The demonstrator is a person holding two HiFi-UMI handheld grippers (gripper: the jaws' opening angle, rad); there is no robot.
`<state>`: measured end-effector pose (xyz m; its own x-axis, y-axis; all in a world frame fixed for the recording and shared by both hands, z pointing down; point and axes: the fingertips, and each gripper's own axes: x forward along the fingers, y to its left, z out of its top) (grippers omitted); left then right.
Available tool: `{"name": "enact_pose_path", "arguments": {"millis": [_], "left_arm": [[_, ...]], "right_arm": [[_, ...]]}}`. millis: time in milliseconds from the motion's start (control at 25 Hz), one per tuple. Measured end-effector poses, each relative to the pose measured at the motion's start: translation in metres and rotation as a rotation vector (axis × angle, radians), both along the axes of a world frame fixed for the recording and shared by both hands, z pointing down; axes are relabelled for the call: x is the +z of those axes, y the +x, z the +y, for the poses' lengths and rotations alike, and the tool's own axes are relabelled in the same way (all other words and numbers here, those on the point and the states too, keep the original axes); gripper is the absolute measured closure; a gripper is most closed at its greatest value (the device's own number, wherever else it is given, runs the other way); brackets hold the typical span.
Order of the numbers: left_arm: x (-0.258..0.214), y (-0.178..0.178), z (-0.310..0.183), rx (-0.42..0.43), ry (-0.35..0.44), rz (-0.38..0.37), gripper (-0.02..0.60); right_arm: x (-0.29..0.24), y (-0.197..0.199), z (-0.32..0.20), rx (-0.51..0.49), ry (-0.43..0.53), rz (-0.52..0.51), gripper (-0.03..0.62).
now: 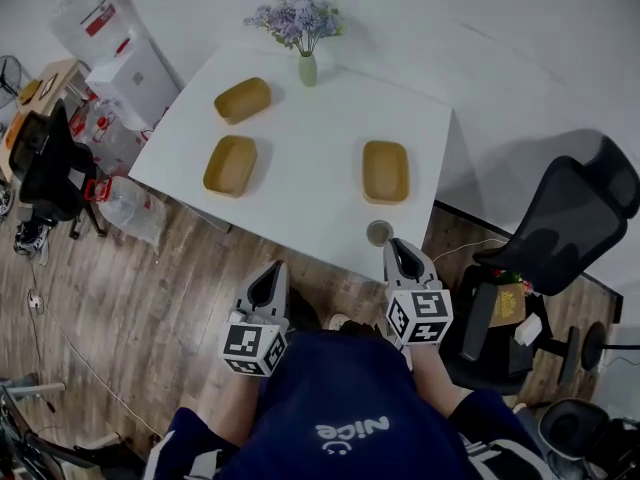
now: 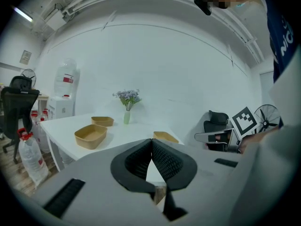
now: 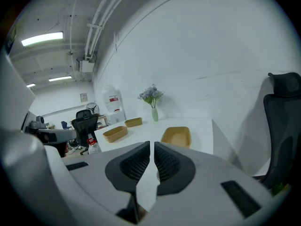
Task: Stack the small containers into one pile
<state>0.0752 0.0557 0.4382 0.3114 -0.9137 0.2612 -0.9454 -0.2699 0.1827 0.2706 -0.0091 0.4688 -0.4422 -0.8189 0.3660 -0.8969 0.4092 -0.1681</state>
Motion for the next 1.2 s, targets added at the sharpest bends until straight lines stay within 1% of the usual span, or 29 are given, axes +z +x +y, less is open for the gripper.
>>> {"name": "enact_pose_path", "arguments": {"millis": [160,400,520,600,680,840,1000,1040,1080,1120,1200], "left_arm": [[-0.004,-0.013,-0.043,0.062,0.018,0.006,0.561],[-0.012,-0.043,-0.115,0.153,0.035,0.008,0.561],[-0.009,-0.065,-0.149,0.181,0.032,0.013,0.561],[-0.010,-0.078,-0.169,0.195,0.034,0.021,0.561],[-0.009,-0.091,-0.185,0.215,0.031,0.024,0.561],[-0.005,-0.122,-0.210,0.256,0.013,0.014,0.561],[-0.003,-0.152,-0.229,0.282,-0.001,0.002,0.561],[-0.001,-0.160,-0.233,0.280,-0.008,-0.004,0.561],[0.001,-0.169,-0.238,0.275,-0.014,-0.009,0.561],[0.003,-0.178,-0.243,0.271,-0.018,-0.012,0.561],[0.005,-0.193,-0.249,0.263,-0.022,-0.008,0.561]], "right_arm": [[-0.001,-0.009,-0.028,0.064,-0.012,0.012,0.539],[-0.002,-0.031,-0.077,0.164,-0.043,0.045,0.539],[0.002,-0.044,-0.100,0.211,-0.060,0.065,0.539],[0.007,-0.053,-0.113,0.224,-0.082,0.079,0.539],[0.012,-0.062,-0.122,0.233,-0.113,0.084,0.539],[0.016,-0.076,-0.144,0.300,-0.143,0.095,0.537],[0.023,-0.089,-0.157,0.324,-0.188,0.106,0.534],[0.025,-0.092,-0.159,0.328,-0.199,0.114,0.527],[0.028,-0.095,-0.163,0.328,-0.210,0.120,0.491],[0.029,-0.098,-0.167,0.329,-0.221,0.125,0.442],[0.033,-0.100,-0.179,0.342,-0.236,0.139,0.431]]}}
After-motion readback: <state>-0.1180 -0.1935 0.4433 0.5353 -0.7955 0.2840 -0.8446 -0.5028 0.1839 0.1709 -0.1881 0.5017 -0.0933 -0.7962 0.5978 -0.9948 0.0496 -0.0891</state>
